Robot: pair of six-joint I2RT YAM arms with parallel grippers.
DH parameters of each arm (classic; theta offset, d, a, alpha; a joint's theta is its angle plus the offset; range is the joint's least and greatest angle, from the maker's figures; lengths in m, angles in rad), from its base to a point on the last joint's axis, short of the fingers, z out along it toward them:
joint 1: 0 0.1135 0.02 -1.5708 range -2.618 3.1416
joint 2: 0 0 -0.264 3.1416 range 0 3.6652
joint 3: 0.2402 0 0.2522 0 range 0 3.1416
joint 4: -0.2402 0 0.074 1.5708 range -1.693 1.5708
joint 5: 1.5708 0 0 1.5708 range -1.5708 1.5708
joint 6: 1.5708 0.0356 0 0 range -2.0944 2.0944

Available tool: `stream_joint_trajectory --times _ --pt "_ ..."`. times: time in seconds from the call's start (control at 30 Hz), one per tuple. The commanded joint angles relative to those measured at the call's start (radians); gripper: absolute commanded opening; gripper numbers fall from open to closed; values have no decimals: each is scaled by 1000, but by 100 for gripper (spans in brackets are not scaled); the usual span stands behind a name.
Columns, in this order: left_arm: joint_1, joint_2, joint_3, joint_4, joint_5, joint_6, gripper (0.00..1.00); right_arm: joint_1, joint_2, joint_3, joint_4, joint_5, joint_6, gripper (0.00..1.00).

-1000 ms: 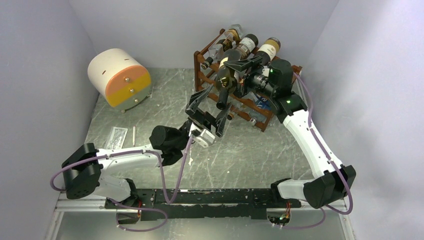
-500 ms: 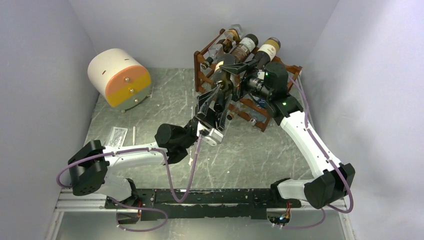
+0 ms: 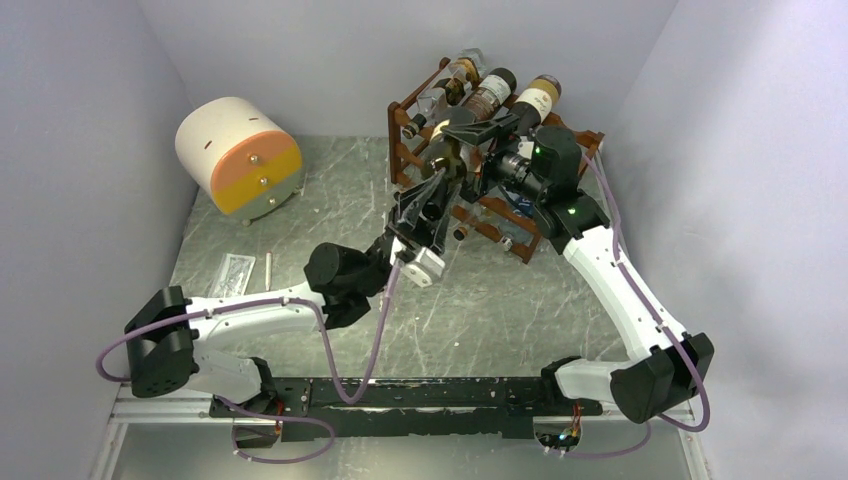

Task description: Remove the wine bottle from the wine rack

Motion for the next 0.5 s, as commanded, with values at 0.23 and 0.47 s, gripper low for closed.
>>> stream_joint_trajectory --times 0.23,0.47 --pt "4 -113 144 78 -323 -116 7 6 -32 38 33 30 -53 100" --pt "29 -179 257 -179 -573 -210 7 2 -46 93 -47 108 -257 100"
